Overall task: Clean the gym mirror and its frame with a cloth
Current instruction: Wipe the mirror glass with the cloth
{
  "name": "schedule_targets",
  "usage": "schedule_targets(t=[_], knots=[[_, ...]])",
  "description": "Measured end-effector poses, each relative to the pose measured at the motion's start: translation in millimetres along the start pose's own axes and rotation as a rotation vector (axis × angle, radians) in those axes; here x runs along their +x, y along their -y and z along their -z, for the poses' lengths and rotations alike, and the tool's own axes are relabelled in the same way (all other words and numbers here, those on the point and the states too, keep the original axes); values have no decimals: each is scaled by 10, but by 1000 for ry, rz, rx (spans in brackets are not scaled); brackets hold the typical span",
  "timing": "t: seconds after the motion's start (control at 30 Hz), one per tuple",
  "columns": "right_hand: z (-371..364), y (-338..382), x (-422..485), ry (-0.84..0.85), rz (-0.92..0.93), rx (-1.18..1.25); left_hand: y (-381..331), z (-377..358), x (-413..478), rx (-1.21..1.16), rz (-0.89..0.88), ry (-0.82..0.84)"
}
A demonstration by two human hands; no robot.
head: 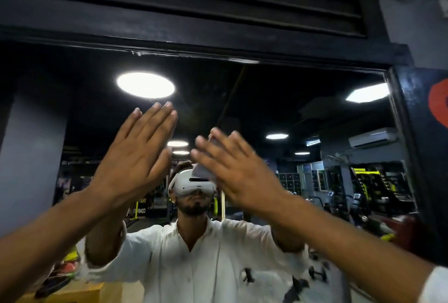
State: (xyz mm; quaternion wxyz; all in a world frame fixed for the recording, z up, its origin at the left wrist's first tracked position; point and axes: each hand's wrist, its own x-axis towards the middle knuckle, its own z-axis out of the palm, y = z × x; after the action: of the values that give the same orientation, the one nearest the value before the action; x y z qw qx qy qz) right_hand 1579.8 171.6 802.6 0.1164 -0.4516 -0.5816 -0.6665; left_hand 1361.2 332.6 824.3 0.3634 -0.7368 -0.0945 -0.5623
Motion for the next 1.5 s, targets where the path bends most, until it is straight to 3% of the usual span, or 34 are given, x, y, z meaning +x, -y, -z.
schedule_targets(t=[0.13,0.2,0.27,0.33,0.4,0.43,0.5,0.6,0.67,0.73,0.8,0.9,0.97,1.03,1.13,1.23,1.3,1.33,1.4,1.5], knots=[[67,-771,683,-250,-643,53,29,-41,-2,25,5,-37],[-3,-630,988,-281,-823,66,36,-39,-21,-35,72,-96],[-38,-219,1123,-229,-723,86,49,-6,-31,-101,163,-139],[8,49,1029,-114,-440,126,87,56,22,-116,180,-141],[82,-104,866,-36,-171,88,197,126,107,-70,136,-119],[110,-279,798,-48,-122,55,270,160,154,-40,117,-100],[93,-617,774,-169,-273,14,385,196,215,11,117,-53],[27,-819,1042,-413,-820,150,409,142,224,62,128,-30],[-79,-636,1406,-539,-1038,135,398,124,222,76,127,-31],[-181,-226,1715,-495,-905,63,409,121,219,67,132,-35],[-153,221,1847,-283,-601,102,421,129,214,39,138,-52],[11,131,1743,-181,-320,146,424,138,197,8,138,-65],[22,-250,1545,-207,-371,103,422,134,184,30,129,-65],[-25,-549,1317,-299,-583,108,429,134,185,66,121,-58],[-44,-209,1031,-320,-666,229,370,146,140,96,43,-18],[4,504,367,-135,-345,210,20,43,-126,42,-59,9],[59,601,-107,-15,-116,159,-334,-63,-361,-21,-69,25],[48,449,-247,26,-89,124,-484,-103,-446,-35,-60,30],[143,69,-266,-16,-241,60,-664,-150,-499,-47,-22,26],[172,-559,-141,-325,-755,191,-734,-170,-399,-37,7,35]])
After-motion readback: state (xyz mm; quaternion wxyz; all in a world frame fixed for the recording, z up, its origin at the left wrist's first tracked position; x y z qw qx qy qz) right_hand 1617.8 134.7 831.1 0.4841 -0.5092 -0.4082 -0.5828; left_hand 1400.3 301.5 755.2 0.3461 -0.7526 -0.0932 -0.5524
